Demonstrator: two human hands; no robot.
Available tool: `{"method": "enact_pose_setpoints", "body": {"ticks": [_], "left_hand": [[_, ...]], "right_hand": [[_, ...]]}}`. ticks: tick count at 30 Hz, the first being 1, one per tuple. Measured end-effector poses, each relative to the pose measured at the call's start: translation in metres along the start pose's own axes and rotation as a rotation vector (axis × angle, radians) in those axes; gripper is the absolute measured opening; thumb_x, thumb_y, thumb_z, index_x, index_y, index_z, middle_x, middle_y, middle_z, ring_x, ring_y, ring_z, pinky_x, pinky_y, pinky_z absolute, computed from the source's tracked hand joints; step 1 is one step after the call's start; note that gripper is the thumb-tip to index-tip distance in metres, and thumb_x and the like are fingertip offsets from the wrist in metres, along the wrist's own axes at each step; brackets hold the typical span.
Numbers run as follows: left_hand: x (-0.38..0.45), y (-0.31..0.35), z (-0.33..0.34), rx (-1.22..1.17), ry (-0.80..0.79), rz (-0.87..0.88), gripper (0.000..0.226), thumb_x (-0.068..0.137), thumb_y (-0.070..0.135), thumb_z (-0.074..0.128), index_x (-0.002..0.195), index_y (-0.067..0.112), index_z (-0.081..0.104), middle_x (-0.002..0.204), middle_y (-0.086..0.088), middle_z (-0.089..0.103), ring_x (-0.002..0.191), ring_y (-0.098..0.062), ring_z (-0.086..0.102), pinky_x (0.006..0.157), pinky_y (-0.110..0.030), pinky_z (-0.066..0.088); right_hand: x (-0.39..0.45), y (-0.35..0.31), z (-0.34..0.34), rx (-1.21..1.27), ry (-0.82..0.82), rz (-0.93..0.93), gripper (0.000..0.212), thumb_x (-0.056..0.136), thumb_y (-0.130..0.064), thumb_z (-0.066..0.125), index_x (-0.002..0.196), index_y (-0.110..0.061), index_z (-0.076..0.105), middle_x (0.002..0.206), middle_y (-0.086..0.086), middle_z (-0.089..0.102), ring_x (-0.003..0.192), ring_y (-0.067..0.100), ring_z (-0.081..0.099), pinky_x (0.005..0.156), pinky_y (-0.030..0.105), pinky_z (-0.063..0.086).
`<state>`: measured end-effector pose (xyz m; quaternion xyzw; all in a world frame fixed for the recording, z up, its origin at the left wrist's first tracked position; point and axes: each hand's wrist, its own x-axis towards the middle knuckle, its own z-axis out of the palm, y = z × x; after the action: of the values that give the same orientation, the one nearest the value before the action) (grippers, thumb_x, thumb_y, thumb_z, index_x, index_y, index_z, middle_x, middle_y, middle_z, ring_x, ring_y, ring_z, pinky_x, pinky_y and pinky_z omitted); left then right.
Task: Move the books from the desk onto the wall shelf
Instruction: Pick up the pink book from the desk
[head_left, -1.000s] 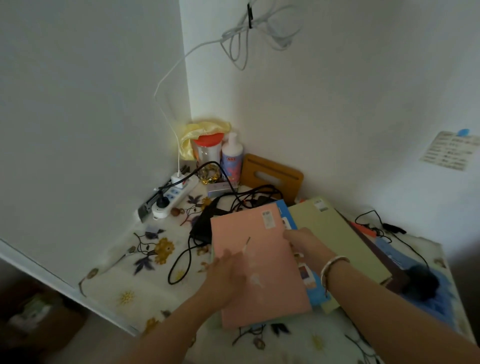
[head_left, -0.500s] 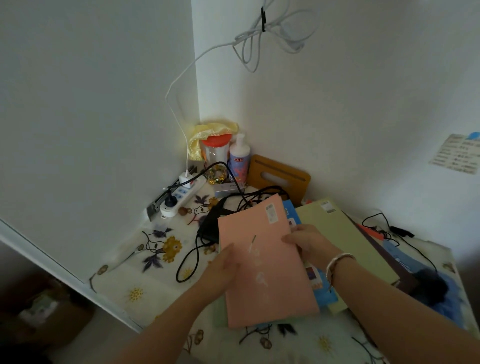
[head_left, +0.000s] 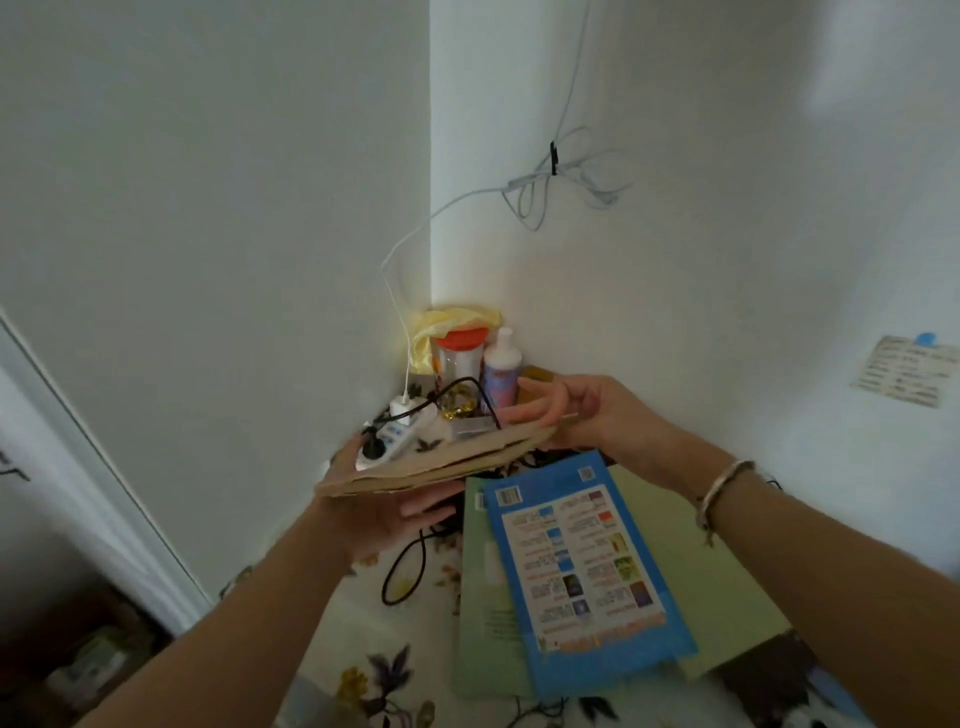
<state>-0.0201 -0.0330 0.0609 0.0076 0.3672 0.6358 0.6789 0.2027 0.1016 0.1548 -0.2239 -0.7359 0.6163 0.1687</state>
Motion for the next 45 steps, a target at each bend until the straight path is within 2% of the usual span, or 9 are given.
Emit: {"method": "enact_pose_setpoints", "body": {"ticks": [2, 4, 10, 13, 21, 25, 32, 40, 45], "left_hand": [[-0.013, 0.013, 0.009, 0.087, -0.038, 0.075, 0.065, 0.067, 0.030, 0.078, 0.117, -0.004, 0.055, 0.103, -0.025, 0.069, 0.088, -0.032, 0.071, 0.071, -0.038, 0.059], [-0.029, 0.024, 0.017, 0.288, -0.009, 0.078, 0.048, 0.064, 0.008, 0.078, 0.105, -0.006, 0.057, 0.071, -0.017, 0.071, 0.055, -0.022, 0.069, 0.047, -0.024, 0.056], [-0.073, 0.073, 0.031, 0.563, -0.059, 0.410, 0.055, 0.071, 0.011, 0.063, 0.126, 0.012, 0.054, 0.117, -0.018, 0.067, 0.097, -0.035, 0.067, 0.073, -0.044, 0.057], [-0.107, 0.105, 0.053, 0.654, -0.100, 0.607, 0.052, 0.075, 0.013, 0.063, 0.127, 0.015, 0.055, 0.119, -0.016, 0.066, 0.104, -0.036, 0.065, 0.080, -0.045, 0.055], [-0.194, 0.187, 0.131, 0.834, -0.125, 1.101, 0.044, 0.078, 0.010, 0.061, 0.122, 0.014, 0.059, 0.110, -0.012, 0.070, 0.086, -0.024, 0.069, 0.067, -0.032, 0.056], [-0.226, 0.226, 0.183, 0.948, -0.161, 1.306, 0.044, 0.080, 0.011, 0.060, 0.124, 0.014, 0.057, 0.110, -0.007, 0.070, 0.088, -0.020, 0.069, 0.067, -0.028, 0.055], [-0.238, 0.279, 0.282, 0.932, -0.296, 1.531, 0.049, 0.078, 0.008, 0.056, 0.127, 0.012, 0.054, 0.117, -0.009, 0.067, 0.094, -0.020, 0.067, 0.075, -0.031, 0.056], [-0.198, 0.312, 0.381, 0.897, -0.246, 1.723, 0.044, 0.086, -0.003, 0.050, 0.125, 0.016, 0.057, 0.115, -0.006, 0.066, 0.102, -0.026, 0.065, 0.088, -0.046, 0.054], [-0.179, 0.319, 0.416, 0.729, -0.177, 1.792, 0.043, 0.089, -0.003, 0.047, 0.122, 0.024, 0.055, 0.112, 0.000, 0.064, 0.100, -0.020, 0.063, 0.081, -0.033, 0.057]], "right_hand": [[-0.001, -0.008, 0.001, -0.044, -0.010, -0.015, 0.021, 0.078, 0.017, 0.062, 0.069, -0.002, 0.060, 0.129, 0.002, 0.063, 0.127, 0.005, 0.051, 0.102, 0.034, 0.049], [0.000, -0.010, -0.002, -0.130, 0.077, -0.043, 0.022, 0.076, 0.016, 0.064, 0.069, -0.005, 0.063, 0.140, -0.007, 0.052, 0.137, 0.001, 0.034, 0.111, 0.035, 0.038], [0.034, -0.026, 0.021, 0.028, 0.262, -0.088, 0.048, 0.084, 0.016, 0.054, 0.105, -0.023, 0.070, 0.146, -0.009, 0.041, 0.118, 0.032, 0.058, 0.085, 0.052, 0.056], [0.056, -0.061, 0.047, 0.076, 0.313, -0.138, 0.058, 0.086, 0.020, 0.042, 0.117, -0.022, 0.065, 0.136, -0.008, 0.047, 0.102, 0.023, 0.063, 0.069, 0.033, 0.058], [0.094, -0.196, 0.076, -0.126, 0.331, -0.492, 0.057, 0.090, 0.009, 0.036, 0.134, -0.022, 0.055, 0.156, -0.009, 0.028, 0.143, 0.010, 0.028, 0.117, 0.037, 0.031], [0.106, -0.263, 0.070, -0.255, 0.352, -0.668, 0.059, 0.094, 0.003, 0.038, 0.144, -0.028, 0.041, 0.159, -0.011, 0.016, 0.145, 0.000, 0.013, 0.111, 0.018, 0.021], [0.128, -0.352, 0.037, -0.480, 0.546, -0.825, 0.070, 0.092, -0.005, 0.046, 0.151, -0.031, 0.020, 0.162, -0.009, 0.005, 0.149, 0.008, 0.002, 0.121, 0.042, 0.016], [0.148, -0.416, -0.018, -0.676, 0.772, -0.673, 0.074, 0.093, -0.028, 0.049, 0.154, -0.024, 0.007, 0.162, -0.002, 0.009, 0.148, 0.017, 0.016, 0.118, 0.041, 0.025], [0.155, -0.436, -0.031, -0.651, 0.769, -0.663, 0.067, 0.095, -0.030, 0.046, 0.153, -0.029, 0.013, 0.158, -0.003, 0.024, 0.140, 0.020, 0.034, 0.111, 0.031, 0.032]]}}
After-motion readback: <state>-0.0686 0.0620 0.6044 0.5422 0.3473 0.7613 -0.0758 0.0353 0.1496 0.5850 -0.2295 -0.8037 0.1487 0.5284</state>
